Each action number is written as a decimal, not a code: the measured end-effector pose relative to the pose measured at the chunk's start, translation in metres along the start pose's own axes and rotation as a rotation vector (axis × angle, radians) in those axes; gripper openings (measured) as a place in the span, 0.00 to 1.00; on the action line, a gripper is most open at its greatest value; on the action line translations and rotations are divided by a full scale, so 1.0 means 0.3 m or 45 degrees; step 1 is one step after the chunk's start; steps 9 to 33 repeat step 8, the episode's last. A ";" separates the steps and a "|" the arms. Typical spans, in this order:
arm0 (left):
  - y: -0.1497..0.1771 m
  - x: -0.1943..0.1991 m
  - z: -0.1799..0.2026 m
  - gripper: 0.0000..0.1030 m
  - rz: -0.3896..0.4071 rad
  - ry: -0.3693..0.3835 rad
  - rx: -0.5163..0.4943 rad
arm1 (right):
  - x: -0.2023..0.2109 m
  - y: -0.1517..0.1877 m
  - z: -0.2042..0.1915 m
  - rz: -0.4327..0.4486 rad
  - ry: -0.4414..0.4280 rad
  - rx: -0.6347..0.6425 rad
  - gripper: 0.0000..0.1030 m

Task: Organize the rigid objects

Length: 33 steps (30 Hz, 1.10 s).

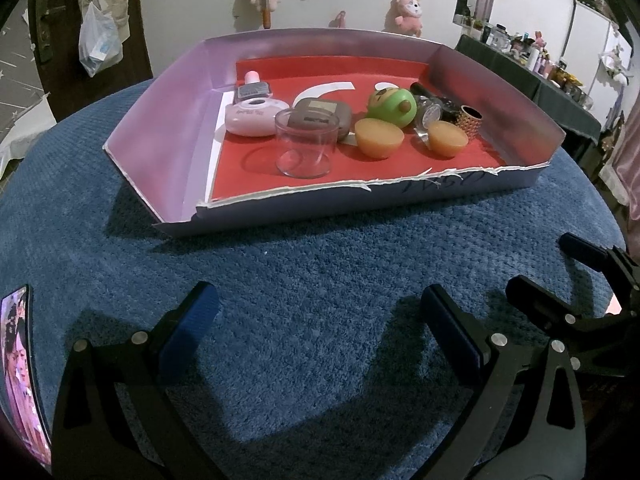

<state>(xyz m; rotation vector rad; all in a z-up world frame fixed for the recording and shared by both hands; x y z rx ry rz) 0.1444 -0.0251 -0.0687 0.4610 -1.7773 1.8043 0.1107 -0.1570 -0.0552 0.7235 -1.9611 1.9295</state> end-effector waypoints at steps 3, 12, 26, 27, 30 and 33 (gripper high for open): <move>0.000 0.000 0.000 1.00 -0.001 0.000 0.000 | 0.000 0.000 -0.001 -0.001 0.000 -0.001 1.00; 0.001 -0.004 0.000 1.00 -0.007 -0.007 0.001 | 0.000 0.000 0.000 0.000 0.000 0.000 1.00; 0.001 -0.004 0.000 1.00 -0.007 -0.007 0.001 | 0.000 0.000 0.000 0.000 0.000 0.000 1.00; 0.001 -0.004 0.000 1.00 -0.007 -0.007 0.001 | 0.000 0.000 0.000 0.000 0.000 0.000 1.00; 0.001 -0.004 0.000 1.00 -0.007 -0.007 0.001 | 0.000 0.000 0.000 0.000 0.000 0.000 1.00; 0.001 -0.004 0.000 1.00 -0.007 -0.007 0.001 | 0.000 0.000 0.000 0.000 0.000 0.000 1.00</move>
Point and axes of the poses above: each gripper's, at about its wrist camera, not at the fingertips, and x roughly against the way its jaws point, z to its right, y to its underside, the point moved 9 cm from there along -x, roughly the way its jaws point, and after that the axes turned 15 degrees about z, right-handed, at the moved point
